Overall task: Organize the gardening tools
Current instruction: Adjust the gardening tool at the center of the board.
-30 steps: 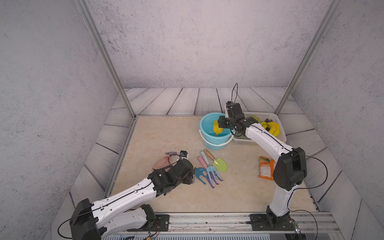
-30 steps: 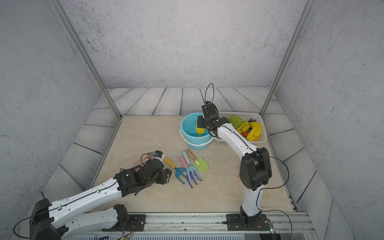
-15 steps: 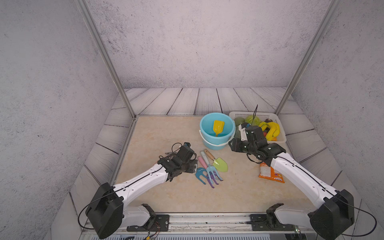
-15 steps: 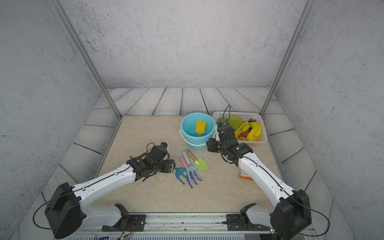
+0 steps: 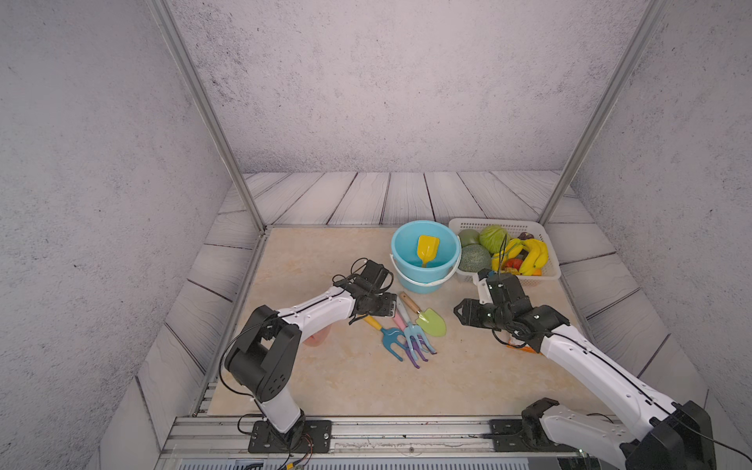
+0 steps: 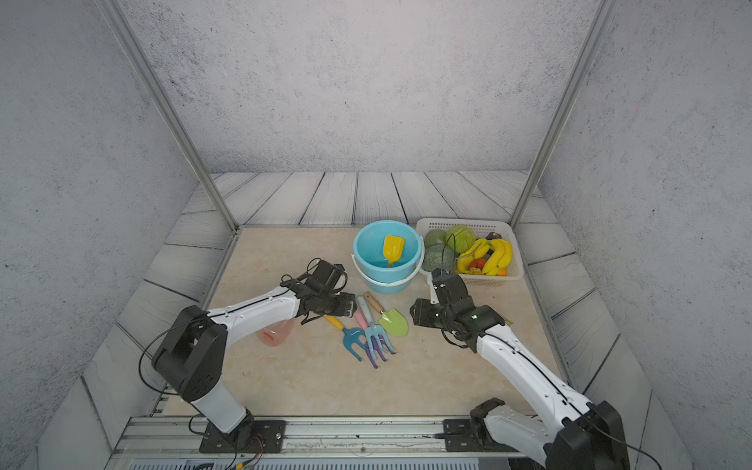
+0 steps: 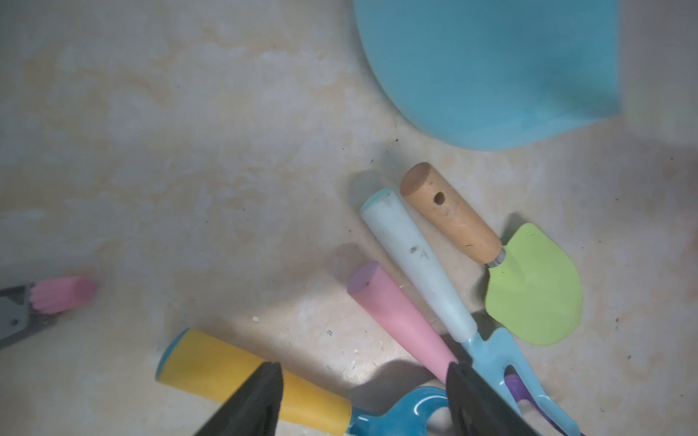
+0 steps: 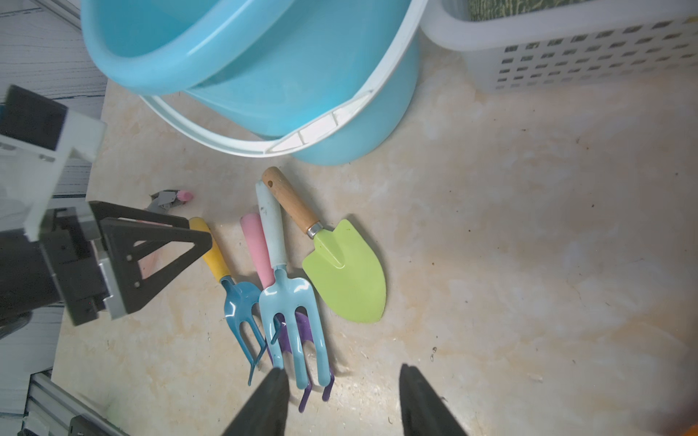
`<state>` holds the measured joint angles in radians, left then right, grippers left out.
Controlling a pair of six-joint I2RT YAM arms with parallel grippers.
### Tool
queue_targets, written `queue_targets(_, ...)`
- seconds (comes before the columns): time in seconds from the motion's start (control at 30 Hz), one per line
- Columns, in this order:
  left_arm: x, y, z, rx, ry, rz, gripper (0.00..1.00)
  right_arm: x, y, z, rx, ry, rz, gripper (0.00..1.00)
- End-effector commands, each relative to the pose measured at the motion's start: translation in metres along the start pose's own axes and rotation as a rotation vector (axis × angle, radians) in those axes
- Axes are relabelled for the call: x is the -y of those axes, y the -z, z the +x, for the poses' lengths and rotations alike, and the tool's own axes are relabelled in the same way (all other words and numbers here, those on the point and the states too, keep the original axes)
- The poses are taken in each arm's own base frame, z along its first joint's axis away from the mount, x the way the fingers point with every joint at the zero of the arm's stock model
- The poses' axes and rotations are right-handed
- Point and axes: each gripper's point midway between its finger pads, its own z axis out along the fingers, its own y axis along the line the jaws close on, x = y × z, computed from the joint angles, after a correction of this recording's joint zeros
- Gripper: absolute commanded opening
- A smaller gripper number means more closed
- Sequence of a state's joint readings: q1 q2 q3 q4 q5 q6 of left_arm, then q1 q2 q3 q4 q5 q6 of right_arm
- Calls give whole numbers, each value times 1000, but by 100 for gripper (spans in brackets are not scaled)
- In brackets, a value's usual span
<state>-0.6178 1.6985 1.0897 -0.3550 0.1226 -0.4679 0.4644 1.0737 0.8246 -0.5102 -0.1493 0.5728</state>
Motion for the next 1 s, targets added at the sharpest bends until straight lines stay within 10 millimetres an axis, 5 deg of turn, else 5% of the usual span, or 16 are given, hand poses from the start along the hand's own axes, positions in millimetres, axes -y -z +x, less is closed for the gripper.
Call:
queue_targets(0.0,-4,-9,5,-41,23,24,74,-1,10,-1,16,14,0,53)
queue_targets(0.37,-22,-24,44,-130,79,-1,71,2,4,3,0,0,5,53)
queue_targets(0.97,-48,19,133,-151,154,-50,70,4,-8,14,-41,-22,-5,52)
